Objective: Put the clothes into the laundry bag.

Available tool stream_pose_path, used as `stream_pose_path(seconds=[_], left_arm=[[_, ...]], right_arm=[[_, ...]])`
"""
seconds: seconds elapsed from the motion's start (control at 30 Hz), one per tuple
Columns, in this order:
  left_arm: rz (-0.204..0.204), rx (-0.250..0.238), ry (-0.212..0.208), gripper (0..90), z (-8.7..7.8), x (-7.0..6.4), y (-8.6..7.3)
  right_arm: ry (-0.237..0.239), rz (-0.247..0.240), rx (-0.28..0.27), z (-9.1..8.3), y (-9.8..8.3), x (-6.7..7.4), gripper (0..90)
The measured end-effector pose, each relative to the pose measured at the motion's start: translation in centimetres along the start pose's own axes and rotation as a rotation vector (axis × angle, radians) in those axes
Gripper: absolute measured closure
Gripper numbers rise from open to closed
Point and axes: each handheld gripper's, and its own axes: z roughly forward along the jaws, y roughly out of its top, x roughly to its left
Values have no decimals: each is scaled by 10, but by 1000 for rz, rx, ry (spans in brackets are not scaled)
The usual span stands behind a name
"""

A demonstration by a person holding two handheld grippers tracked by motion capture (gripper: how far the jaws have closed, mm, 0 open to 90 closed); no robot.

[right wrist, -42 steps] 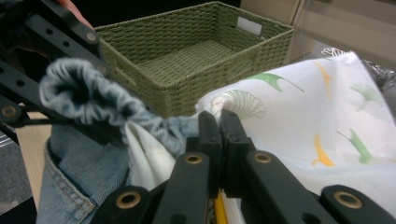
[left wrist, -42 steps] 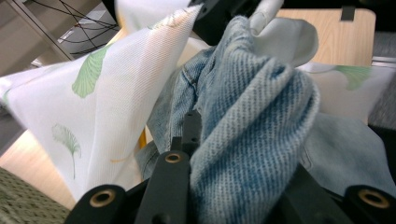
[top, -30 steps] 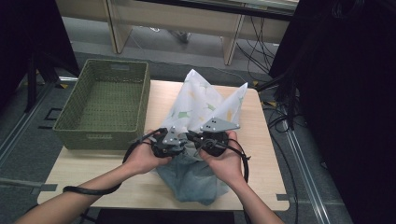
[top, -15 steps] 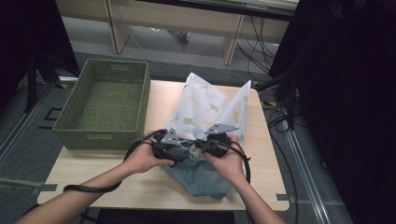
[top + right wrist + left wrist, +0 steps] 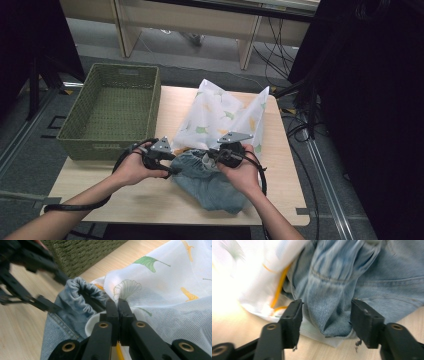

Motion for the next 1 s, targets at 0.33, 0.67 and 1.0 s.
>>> stream_pose_path(seconds=[0.33, 0.67, 1.0], left_arm=[[1, -75, 33, 882, -4, -15, 21], [18, -239, 116, 884, -80, -26, 50], [154, -95, 204, 880, -57, -41, 59]], right_arm=[[47, -39, -46, -3, 8, 16, 900], [66, -76, -186, -33, 33, 32, 900], [55, -60, -218, -39, 36, 34, 900]])
